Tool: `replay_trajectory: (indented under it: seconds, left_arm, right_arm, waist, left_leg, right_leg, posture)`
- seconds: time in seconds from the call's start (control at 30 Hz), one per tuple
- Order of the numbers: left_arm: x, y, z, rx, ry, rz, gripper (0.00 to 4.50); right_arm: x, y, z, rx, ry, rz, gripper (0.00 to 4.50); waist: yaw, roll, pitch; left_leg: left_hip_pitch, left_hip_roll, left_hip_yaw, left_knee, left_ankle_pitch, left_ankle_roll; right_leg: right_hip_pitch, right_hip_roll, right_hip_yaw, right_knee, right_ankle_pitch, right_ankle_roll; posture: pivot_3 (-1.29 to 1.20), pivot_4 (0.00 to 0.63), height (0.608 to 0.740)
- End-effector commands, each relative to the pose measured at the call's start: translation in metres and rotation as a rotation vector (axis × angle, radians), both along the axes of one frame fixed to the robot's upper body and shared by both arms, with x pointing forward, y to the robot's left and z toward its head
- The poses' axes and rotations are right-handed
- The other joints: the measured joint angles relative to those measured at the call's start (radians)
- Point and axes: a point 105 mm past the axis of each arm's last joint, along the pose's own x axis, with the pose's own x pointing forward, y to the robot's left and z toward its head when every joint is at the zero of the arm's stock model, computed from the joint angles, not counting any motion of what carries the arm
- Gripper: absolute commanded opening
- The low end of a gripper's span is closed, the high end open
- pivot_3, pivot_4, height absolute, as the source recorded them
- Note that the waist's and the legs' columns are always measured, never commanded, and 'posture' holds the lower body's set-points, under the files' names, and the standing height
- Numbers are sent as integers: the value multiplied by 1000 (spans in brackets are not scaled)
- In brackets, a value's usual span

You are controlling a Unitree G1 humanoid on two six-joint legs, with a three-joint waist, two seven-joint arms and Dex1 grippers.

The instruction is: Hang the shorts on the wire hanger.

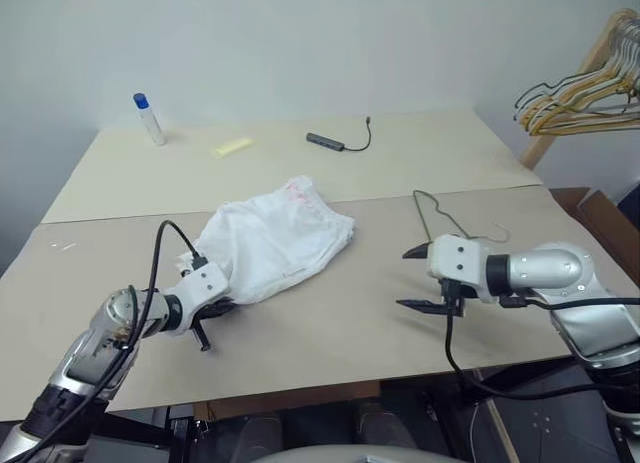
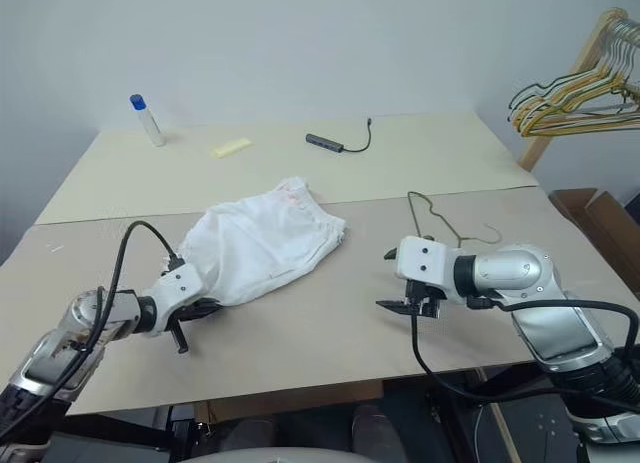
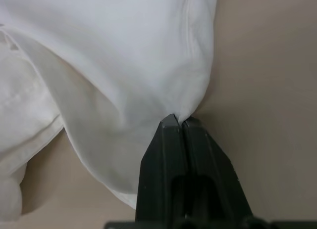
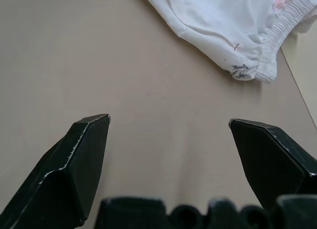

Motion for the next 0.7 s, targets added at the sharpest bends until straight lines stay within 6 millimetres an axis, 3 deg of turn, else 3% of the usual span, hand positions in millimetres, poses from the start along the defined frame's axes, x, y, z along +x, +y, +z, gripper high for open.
replay_trajectory:
  seconds: [0.03,0.3,0.57,0.7]
  left_arm:
    - [-6,16,0,6,24,36,43]
    - [-21,0,44,-102,-85,-137,43]
    - [-39,4,69,-102,-98,-205,43]
    - [-47,6,78,-102,-110,-203,43]
  right_arm:
    - [5,6,12,2,-64,15,4500]
    - [38,39,8,-6,-269,42,4500]
    - [87,58,-30,-251,-509,122,4500]
    - [100,66,-40,-278,-567,174,4500]
  waist:
    - [-2,0,0]
    - [0,-6,6]
    - [4,-6,6]
    - [3,-6,6]
  left_leg:
    - [0,0,0,0,0,0]
    - [-2,0,1,0,0,0]
    - [-8,-1,2,0,0,0]
    - [-16,-1,2,0,1,-1]
  right_leg:
    - [0,0,0,0,0,0]
    - [-3,-1,1,-1,0,-1]
    - [-9,-2,1,0,1,-2]
    - [-17,-3,1,1,4,-8]
  posture:
    - [82,0,740]
    - [64,0,740]
    - [95,0,740]
    - [115,0,740]
